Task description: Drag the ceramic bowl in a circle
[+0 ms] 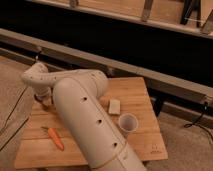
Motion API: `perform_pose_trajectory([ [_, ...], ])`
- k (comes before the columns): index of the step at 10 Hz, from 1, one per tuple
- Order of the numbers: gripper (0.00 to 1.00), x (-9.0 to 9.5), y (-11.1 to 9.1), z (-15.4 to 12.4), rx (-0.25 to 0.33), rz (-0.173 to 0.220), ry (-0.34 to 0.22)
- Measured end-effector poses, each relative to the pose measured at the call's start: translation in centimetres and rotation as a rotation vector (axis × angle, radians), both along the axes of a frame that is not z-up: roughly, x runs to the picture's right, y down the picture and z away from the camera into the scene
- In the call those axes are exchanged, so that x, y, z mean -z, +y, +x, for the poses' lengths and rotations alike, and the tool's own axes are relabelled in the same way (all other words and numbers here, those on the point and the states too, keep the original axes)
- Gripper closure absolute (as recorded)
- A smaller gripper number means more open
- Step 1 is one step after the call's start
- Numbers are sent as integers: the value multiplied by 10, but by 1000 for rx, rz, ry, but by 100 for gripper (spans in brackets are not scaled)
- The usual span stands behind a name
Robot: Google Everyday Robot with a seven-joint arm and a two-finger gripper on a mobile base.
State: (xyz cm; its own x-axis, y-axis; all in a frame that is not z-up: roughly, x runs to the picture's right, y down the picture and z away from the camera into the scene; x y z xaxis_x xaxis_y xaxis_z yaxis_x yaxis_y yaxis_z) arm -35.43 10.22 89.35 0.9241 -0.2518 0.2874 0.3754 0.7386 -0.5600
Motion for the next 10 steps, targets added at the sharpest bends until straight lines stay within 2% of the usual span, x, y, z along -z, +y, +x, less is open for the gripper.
perform_pose_trajectory([
  [3, 100, 15, 14, 7, 46, -13, -15],
  [6, 100, 28, 29, 26, 79, -40, -11],
  [10, 100, 30, 41, 51, 49, -71, 19],
])
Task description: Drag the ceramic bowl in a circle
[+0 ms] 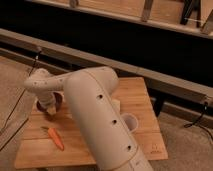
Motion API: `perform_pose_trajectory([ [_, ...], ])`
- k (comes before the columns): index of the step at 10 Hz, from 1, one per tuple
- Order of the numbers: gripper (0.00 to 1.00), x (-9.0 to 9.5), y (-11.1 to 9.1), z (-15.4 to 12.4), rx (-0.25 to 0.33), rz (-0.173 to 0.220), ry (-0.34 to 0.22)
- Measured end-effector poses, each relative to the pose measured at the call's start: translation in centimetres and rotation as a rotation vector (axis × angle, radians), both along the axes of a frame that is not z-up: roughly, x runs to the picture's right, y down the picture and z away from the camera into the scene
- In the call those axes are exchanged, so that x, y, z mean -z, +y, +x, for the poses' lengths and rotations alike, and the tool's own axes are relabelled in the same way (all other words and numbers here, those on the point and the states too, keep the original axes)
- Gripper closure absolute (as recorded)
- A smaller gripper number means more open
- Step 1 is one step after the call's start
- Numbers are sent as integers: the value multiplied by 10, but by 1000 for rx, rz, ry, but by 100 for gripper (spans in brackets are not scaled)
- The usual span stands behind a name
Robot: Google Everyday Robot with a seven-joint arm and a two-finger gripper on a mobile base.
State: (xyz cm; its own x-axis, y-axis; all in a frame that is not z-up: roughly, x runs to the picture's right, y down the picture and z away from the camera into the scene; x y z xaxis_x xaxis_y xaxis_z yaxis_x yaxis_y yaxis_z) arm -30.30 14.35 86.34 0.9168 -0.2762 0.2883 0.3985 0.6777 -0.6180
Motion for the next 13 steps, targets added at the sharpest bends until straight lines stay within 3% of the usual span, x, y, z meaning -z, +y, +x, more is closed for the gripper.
perform_pose_trajectory([
  [7, 100, -17, -15, 75, -139, 11, 123],
  [13, 100, -48, -49, 110, -156, 49, 196],
])
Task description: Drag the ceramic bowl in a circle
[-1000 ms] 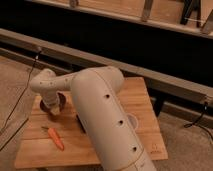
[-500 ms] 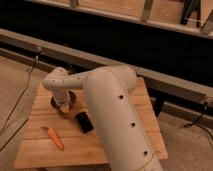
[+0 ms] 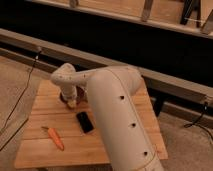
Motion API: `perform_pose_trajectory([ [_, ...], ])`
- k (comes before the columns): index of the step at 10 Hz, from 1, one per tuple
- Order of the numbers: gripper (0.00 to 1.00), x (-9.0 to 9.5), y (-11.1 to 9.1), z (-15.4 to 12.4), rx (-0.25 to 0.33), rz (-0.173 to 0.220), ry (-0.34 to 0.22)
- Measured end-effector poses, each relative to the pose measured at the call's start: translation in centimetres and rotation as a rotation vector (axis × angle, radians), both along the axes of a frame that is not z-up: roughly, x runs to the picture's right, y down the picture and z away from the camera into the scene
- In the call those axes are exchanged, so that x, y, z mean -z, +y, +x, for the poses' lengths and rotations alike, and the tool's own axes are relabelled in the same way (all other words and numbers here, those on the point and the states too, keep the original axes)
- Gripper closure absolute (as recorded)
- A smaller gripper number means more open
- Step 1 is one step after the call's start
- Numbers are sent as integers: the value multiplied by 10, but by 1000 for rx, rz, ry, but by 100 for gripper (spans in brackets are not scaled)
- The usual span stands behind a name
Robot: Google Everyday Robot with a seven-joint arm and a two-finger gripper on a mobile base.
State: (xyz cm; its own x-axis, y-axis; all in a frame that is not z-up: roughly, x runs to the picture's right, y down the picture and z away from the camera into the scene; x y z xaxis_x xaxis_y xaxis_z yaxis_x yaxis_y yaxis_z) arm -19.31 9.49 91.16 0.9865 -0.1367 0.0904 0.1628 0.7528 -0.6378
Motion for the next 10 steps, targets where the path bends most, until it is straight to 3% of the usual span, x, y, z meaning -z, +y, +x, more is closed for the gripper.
perform_pose_trajectory([
  [4, 100, -25, -25, 1, 18, 19, 25],
  [10, 100, -54, -61, -23, 49, 63, 8],
])
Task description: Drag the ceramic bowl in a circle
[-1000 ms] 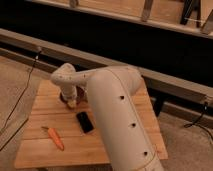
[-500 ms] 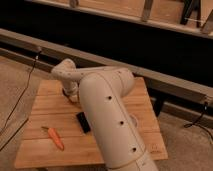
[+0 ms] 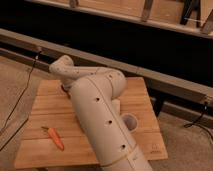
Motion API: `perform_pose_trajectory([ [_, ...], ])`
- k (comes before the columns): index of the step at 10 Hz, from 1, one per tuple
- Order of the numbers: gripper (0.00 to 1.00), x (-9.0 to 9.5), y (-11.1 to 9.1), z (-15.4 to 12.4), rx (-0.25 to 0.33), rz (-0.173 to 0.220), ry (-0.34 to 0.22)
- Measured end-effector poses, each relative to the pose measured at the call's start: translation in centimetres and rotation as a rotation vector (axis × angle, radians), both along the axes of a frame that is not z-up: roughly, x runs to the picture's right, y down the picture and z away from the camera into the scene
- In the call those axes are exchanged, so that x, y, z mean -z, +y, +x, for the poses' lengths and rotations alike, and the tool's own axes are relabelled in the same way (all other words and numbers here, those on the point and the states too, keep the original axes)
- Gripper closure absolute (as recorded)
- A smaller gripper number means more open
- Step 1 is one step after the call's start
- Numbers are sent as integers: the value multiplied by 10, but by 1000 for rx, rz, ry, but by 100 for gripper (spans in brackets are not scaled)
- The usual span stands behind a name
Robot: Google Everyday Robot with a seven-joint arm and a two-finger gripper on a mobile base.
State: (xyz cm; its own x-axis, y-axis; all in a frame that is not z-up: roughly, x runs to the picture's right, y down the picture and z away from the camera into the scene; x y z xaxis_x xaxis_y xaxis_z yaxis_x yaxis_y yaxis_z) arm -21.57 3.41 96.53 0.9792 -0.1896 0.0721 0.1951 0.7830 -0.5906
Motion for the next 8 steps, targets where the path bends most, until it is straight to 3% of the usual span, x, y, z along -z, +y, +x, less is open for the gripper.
perform_pose_trajectory([
  [4, 100, 0, -20, -48, 56, 30, -66],
  [8, 100, 8, -22, -91, 106, 36, -128],
])
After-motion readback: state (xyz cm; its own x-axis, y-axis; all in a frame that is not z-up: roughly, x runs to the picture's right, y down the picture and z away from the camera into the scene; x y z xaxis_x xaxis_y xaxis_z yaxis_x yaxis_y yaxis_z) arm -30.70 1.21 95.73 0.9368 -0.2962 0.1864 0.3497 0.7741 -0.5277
